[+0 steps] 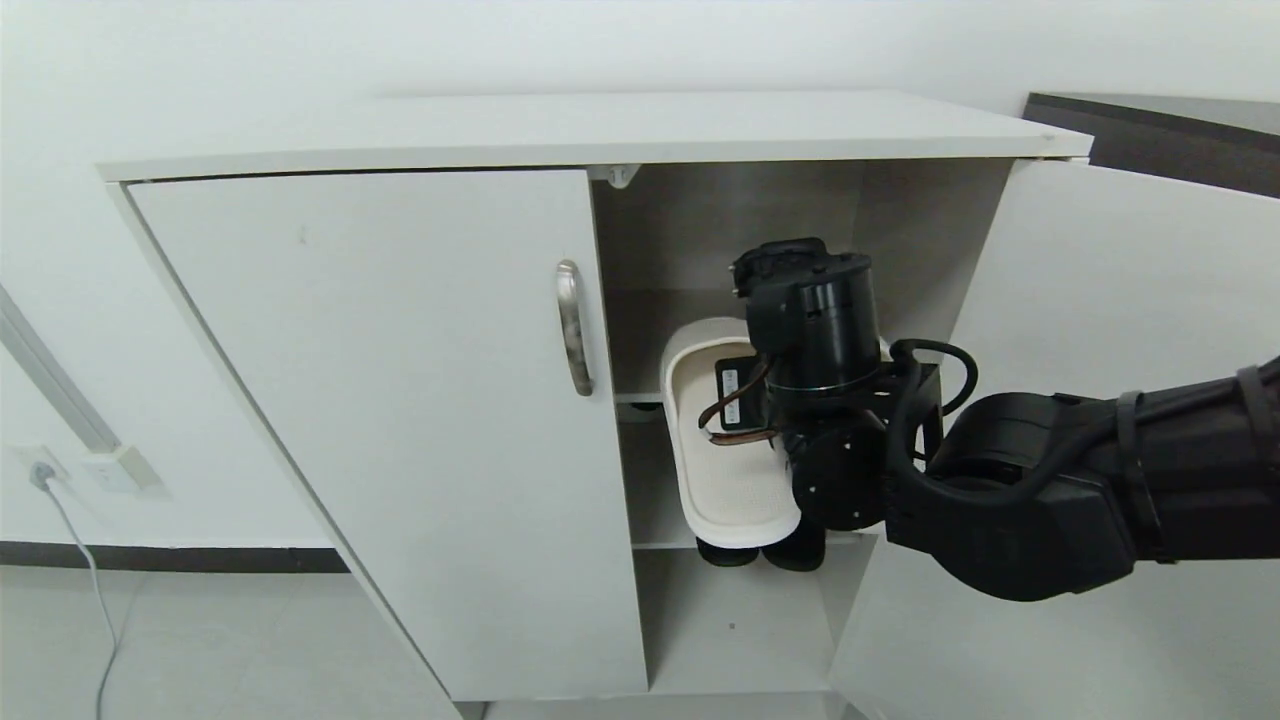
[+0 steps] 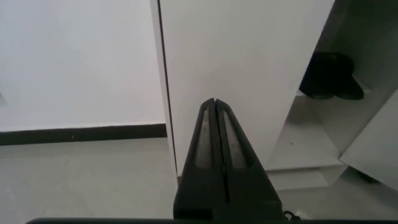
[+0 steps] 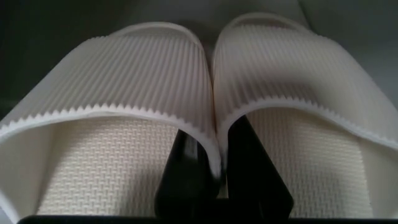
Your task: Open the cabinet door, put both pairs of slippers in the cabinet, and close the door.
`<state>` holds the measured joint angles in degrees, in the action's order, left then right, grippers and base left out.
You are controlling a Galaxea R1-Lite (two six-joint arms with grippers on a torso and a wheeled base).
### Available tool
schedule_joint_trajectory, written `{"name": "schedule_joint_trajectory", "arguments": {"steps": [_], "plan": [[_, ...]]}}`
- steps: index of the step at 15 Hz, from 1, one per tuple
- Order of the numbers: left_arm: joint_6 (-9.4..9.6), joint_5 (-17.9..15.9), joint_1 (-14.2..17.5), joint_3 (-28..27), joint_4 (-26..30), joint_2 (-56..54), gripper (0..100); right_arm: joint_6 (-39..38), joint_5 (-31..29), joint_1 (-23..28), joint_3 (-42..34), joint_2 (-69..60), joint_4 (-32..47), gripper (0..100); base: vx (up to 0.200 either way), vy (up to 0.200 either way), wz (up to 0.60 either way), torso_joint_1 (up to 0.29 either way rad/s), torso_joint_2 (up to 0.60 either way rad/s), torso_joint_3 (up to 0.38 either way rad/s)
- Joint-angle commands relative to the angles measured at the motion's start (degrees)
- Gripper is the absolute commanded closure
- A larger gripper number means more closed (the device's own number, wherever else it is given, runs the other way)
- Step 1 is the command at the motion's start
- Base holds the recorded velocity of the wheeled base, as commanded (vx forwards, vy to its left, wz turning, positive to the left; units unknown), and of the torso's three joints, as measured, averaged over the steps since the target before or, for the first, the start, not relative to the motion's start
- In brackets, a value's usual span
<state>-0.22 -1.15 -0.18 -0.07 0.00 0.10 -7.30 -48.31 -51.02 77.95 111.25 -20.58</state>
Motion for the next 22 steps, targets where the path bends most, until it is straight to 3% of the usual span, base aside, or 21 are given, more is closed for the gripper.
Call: {"name": "schedule_joint_trajectory", "arguments": {"steps": [1,4,12,16,22], "plan": [[-0.04,0.00,0.01,-0.01,0.00,-0.01,100,0.01,0.15,0.39,0.28,1.42,-0.25,100,0.200,0.000,0.00,0.007,0.00,0.007],[-0.13,0.00,0.01,-0.01,0.00,-0.01,100,0.18,1.11,2.94,3.62,4.06,-1.39,100,0.000,0.000,0.00,0.000,0.00,0.000],[-0.22,0.44,0.01,0.07,0.00,-0.01,100,-0.17,4.63,7.95,18.21,10.83,7.04,100,0.000,0.000,0.00,0.000,0.00,0.000],[-0.31,0.44,0.01,0.07,0.00,-0.01,100,-1.66,5.68,8.39,25.15,13.29,11.09,100,0.000,0.000,0.00,0.000,0.00,0.000],[-0.40,0.53,0.01,0.07,0.00,-0.01,100,-1.93,6.39,8.48,29.28,16.28,12.76,100,0.000,0.000,0.00,0.000,0.00,0.000]]}}
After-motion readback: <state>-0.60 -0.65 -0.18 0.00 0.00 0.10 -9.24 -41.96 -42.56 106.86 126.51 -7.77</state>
